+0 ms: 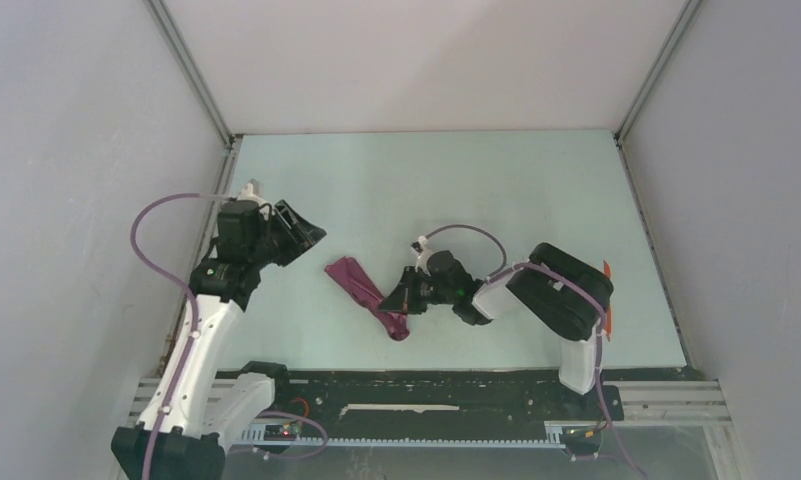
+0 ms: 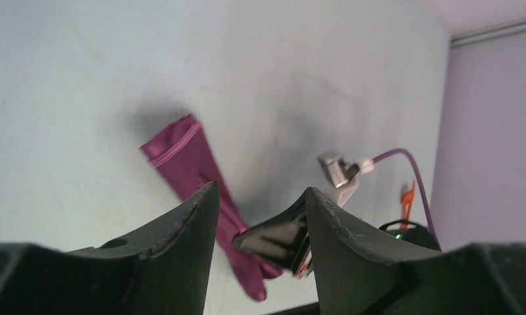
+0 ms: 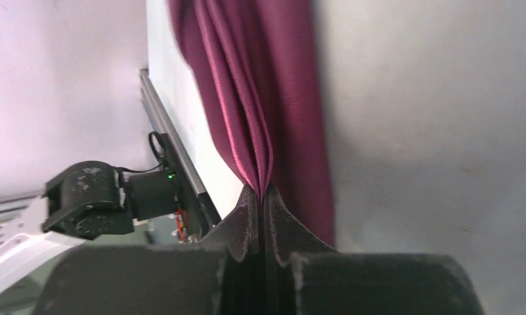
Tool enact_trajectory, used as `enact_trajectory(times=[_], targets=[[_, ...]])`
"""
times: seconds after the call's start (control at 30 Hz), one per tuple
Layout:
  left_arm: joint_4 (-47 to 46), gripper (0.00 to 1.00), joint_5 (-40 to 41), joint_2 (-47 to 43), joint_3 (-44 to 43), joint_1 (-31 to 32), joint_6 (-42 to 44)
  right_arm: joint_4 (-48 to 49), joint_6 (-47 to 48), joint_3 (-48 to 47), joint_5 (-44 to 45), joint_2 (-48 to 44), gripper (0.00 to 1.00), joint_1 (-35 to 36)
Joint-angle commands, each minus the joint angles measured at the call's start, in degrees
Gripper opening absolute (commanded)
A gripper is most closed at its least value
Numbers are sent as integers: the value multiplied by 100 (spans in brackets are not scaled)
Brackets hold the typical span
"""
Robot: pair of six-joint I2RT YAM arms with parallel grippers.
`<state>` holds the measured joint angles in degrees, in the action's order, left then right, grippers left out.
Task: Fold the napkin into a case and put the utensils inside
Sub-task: Turn over the smaller rectangle-folded napkin at the center of the board, then smooth out the smaller rectangle-folded napkin at the center of the board.
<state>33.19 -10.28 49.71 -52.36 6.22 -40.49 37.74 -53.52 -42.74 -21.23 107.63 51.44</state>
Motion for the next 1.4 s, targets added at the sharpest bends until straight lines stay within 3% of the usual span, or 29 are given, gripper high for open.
enact_trajectory(times=[0.0,0.27,0.5,0.6,0.73,0.8,0.83,0.87,0.93,1.03,1.1,1.23,1.37], targets=[[117,57,-244,115,271,2,23,2380,-1549,610,-1042,479,0,-380],[-239,57,-249,410,617,312,-72,3875,-2065,1431,-1247,972,0,-1113],[-942,55,-167,1117,910,1000,-392,4120,-2231,1688,-1382,1019,0,-1570],[-1264,55,-234,1593,895,1234,-517,3974,-2121,1871,-1324,939,9,-1777],[-1585,55,-351,2312,593,1569,-560,3532,-1705,2042,-1483,838,36,-2118],[-1780,54,-503,2628,415,1683,-634,3069,-1279,2205,-1524,574,40,-2371],[-1857,53,-550,2759,329,1722,-663,2730,-1020,2265,-1565,382,48,-2492],[-1905,53,-592,2855,251,1770,-676,2163,-665,2234,-1655,116,58,-2603],[-2036,52,-725,3068,130,1824,-706,469,218,2011,-1678,-551,61,-2695],[-2461,48,-1120,3413,29,1851,-824,-2316,1676,1685,-372,-2190,69,-2287],[-2674,41,-1369,3726,-84,1847,-924,-3550,2174,1242,234,-2859,71,-1787],[-3187,27,-1585,4358,-260,1849,-1135,-4285,2254,683,308,-3390,71,-1094],[-3237,17,-1443,4907,-468,1746,-1070,-3748,2005,486,-577,-2971,71,-794]])
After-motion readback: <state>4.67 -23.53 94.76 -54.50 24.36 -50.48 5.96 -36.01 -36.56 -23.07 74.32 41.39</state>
